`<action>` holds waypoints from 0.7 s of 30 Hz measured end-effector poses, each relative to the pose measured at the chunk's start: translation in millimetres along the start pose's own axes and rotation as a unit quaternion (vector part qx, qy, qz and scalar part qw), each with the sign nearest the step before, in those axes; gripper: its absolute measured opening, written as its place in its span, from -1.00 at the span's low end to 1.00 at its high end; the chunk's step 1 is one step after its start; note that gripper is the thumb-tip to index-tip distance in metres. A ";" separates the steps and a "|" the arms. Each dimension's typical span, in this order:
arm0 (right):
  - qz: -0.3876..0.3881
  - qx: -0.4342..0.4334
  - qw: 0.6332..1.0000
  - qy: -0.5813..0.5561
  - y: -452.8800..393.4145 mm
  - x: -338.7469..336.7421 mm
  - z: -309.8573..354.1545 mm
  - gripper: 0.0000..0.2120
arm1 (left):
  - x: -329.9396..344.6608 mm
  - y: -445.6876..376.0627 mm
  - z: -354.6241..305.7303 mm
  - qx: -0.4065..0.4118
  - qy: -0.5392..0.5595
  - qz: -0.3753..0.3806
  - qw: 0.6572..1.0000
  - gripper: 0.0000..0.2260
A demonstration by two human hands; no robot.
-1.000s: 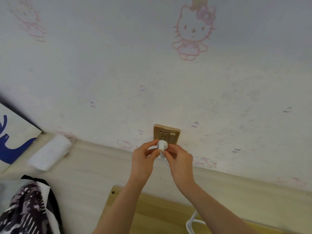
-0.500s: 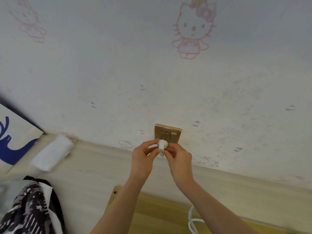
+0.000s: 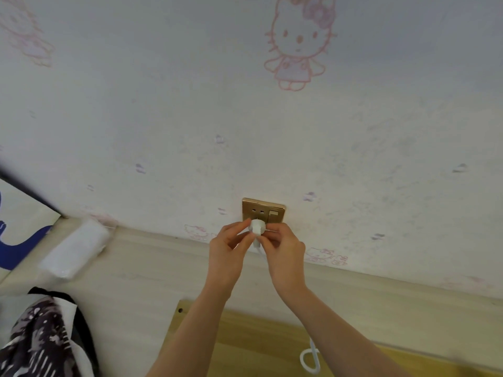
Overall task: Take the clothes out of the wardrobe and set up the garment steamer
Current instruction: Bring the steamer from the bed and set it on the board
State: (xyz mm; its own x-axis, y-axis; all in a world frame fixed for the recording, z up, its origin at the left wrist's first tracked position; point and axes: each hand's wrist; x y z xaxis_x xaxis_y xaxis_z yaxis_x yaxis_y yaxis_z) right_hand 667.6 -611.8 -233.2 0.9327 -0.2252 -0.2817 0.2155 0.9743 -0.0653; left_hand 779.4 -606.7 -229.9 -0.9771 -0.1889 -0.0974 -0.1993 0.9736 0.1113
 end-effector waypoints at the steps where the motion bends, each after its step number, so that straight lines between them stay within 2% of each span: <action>1: -0.002 0.001 1.000 -0.005 -0.2 0.6 0.0 -0.83 | 0.7 -0.5 0.2 0.002 -0.004 -0.005 1.000 -0.75; 8: -0.021 0.005 0.999 -0.024 -0.8 8.3 2.6 -0.86 | 2.5 -7.0 1.6 0.000 0.001 -0.048 0.999 -0.80; 15: -0.019 0.000 1.000 -0.021 -1.3 8.6 3.0 -0.86 | 5.5 -6.9 5.0 0.002 0.012 -0.049 0.999 -0.82; 19: -0.001 -0.001 1.000 0.010 -0.6 5.4 6.4 -0.85 | 4.3 -6.5 3.2 0.018 -0.027 -0.043 0.999 -0.80; 21: 0.030 -0.003 0.997 0.064 1.8 1.1 8.7 -0.79 | 2.8 -7.0 2.2 0.024 -0.066 -0.030 0.997 -0.78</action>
State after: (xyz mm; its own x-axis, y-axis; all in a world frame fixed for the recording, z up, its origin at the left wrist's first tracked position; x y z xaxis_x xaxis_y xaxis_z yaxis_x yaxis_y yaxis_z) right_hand 671.6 -610.4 -225.4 0.8992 -0.1654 -0.4051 0.1583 0.9861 -0.0512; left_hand 778.1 -613.8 -233.1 -0.9445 -0.2320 -0.2325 -0.2507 0.9665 0.0543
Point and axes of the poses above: each hand's wrist, its own y-axis away from the middle knuckle, its own x-axis out of the palm, z = x × y, and after that the axes turned 4 degrees about -y, right-handed
